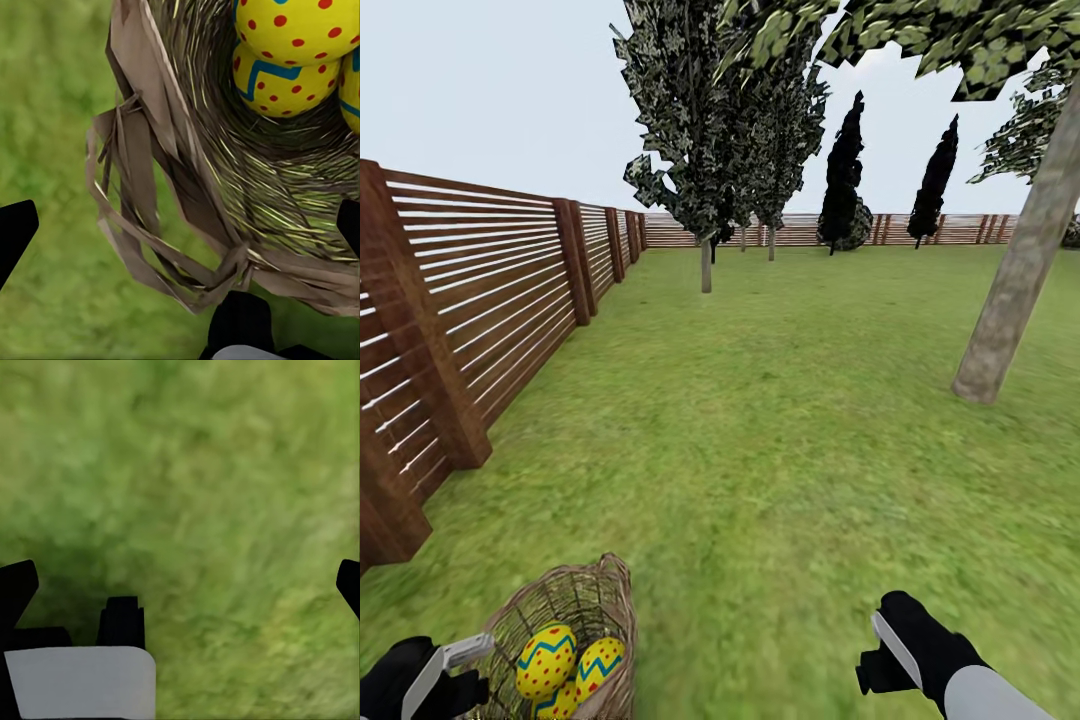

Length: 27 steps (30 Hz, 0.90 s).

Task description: Take the three Easter eggs out of the wicker basket on the lawn in the garden, then place them on the lawn next to a single tree (choose any tree) so that all three eggs are next to the same tree and none are left in the basket.

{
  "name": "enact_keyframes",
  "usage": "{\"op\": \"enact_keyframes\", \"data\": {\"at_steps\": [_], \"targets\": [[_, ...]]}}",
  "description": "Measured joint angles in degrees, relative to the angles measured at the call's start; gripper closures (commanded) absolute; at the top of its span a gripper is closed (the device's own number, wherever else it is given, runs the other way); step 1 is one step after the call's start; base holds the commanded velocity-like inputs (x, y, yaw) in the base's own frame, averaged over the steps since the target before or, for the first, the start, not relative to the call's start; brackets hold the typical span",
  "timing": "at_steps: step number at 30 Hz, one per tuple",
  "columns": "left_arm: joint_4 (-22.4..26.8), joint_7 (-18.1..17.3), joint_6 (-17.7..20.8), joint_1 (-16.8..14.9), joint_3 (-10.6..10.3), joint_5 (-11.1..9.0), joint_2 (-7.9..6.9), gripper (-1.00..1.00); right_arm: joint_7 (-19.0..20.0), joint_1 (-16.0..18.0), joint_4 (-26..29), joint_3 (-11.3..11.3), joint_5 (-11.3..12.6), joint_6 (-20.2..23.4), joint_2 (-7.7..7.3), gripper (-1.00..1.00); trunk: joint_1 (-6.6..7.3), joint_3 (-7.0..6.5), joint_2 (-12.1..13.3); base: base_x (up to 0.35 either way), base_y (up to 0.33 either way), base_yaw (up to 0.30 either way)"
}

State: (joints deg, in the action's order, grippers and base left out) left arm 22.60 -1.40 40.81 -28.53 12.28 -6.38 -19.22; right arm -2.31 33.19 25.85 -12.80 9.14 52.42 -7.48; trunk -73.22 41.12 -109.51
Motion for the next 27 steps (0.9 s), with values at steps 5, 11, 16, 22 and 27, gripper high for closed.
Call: {"op": "enact_keyframes", "data": {"at_steps": [5, 11, 16, 22, 27], "targets": [[0.0, 0.0, 0.0, 0.0, 0.0, 0.0, -0.21, -1.00, 0.0, 0.0, 0.0, 0.0, 0.0, 0.0, 0.02, -1.00, -1.10, 0.90, -2.0, 0.000, 0.000, 0.000], [0.0, 0.0, 0.0, 0.0, 0.0, 0.0, -0.46, -1.00, 0.0, 0.0, 0.0, 0.0, 0.0, 0.0, 0.01, -1.00, -2.42, 1.98, -4.4, 0.000, 0.000, 0.000], [0.0, 0.0, -0.1, 0.0, 0.0, 0.0, -0.54, -1.00, 0.0, 0.0, 0.0, 0.0, 0.0, 0.0, 0.08, -1.00, -3.52, 2.87, -6.4, 0.000, 0.000, 0.000], [0.0, 0.0, -0.1, 0.0, 0.0, 0.0, -0.50, -1.00, 0.0, 0.0, 0.0, 0.0, 0.0, 0.0, 0.04, -1.00, -4.83, 3.95, -8.8, 0.000, 0.000, 0.000], [0.0, 0.0, -0.1, 0.0, 0.0, 0.0, -0.49, -1.00, 0.0, 0.0, 0.0, 0.0, 0.0, 0.0, 0.16, -1.00, -5.50, 4.49, -10.0, 0.000, 0.000, 0.000]]}}
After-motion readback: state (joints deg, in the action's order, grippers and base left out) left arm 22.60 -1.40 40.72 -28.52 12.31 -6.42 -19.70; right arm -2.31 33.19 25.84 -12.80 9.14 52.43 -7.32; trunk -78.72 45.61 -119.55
